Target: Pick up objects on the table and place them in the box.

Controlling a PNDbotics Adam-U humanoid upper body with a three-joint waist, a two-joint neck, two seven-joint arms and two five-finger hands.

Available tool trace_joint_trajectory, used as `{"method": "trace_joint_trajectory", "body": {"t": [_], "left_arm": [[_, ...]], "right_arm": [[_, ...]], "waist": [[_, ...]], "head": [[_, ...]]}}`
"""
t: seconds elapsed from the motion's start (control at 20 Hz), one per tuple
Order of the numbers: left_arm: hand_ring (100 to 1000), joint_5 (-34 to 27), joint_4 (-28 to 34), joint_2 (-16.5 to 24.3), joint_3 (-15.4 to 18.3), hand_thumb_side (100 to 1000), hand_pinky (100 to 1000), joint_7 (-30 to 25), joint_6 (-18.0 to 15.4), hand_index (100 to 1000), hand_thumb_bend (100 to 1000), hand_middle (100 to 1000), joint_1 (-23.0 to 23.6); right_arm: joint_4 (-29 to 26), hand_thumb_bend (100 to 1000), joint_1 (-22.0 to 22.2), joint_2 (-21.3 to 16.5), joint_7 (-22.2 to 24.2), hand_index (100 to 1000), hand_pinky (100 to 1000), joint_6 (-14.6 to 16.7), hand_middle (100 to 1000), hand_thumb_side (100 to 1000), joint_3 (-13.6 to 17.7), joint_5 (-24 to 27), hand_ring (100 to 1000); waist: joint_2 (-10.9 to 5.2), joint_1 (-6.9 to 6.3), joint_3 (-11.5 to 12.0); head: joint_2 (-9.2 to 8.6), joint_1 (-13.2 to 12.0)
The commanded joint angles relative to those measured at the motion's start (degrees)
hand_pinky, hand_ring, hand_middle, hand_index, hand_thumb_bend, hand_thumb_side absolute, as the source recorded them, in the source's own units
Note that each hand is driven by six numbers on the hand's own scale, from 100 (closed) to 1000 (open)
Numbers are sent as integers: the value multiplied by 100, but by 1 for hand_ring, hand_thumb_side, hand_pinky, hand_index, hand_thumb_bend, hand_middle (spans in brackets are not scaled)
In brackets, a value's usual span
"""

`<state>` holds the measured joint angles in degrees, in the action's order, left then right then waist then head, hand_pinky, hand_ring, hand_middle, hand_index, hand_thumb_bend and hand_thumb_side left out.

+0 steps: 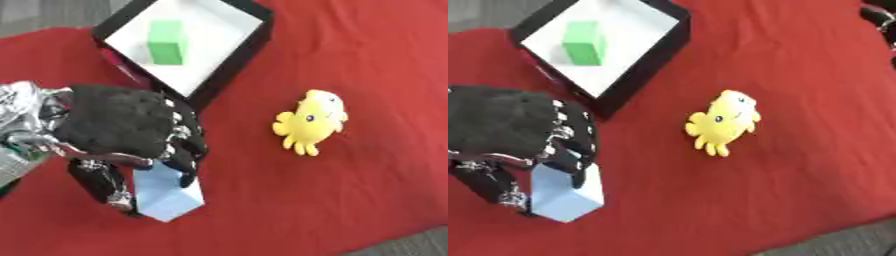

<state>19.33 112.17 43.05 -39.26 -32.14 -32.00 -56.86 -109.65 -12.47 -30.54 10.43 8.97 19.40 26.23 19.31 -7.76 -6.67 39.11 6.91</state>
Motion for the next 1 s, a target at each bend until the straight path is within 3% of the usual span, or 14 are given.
{"method": "trace_joint_trajectory", "body": {"t": [0.05,0.25,0.4,0.7,1.0], "left_arm": [[638,-313,228,284,300,100,716,-1983,-1996,514,786,488,-184],[650,-452,240,502,564,100,720,-1885,-1996,522,786,499,-341],[654,-349,13,641,847,100,724,-1469,-1996,527,785,504,-431],[648,363,-1188,356,1403,100,731,-26,-1996,531,778,506,-791],[647,1227,-2642,-166,1591,100,731,889,-1996,541,778,511,-1188]], "right_arm": [[-95,100,2,-191,-16,958,898,25,842,631,57,8,855],[-93,100,13,-182,-35,959,898,23,843,632,78,5,856],[-100,100,-5,-168,-72,959,898,2,845,628,109,14,858],[-138,100,-112,-140,-152,960,897,-91,845,631,129,96,858],[-183,100,-266,-90,-167,960,896,-181,845,635,116,175,857]], "waist": [[-163,38,14],[-168,40,21],[-163,35,0],[-128,16,-107],[-29,11,-241]], "head": [[-22,-35],[-36,-125],[-47,-292],[-125,-468],[-231,-594]]}}
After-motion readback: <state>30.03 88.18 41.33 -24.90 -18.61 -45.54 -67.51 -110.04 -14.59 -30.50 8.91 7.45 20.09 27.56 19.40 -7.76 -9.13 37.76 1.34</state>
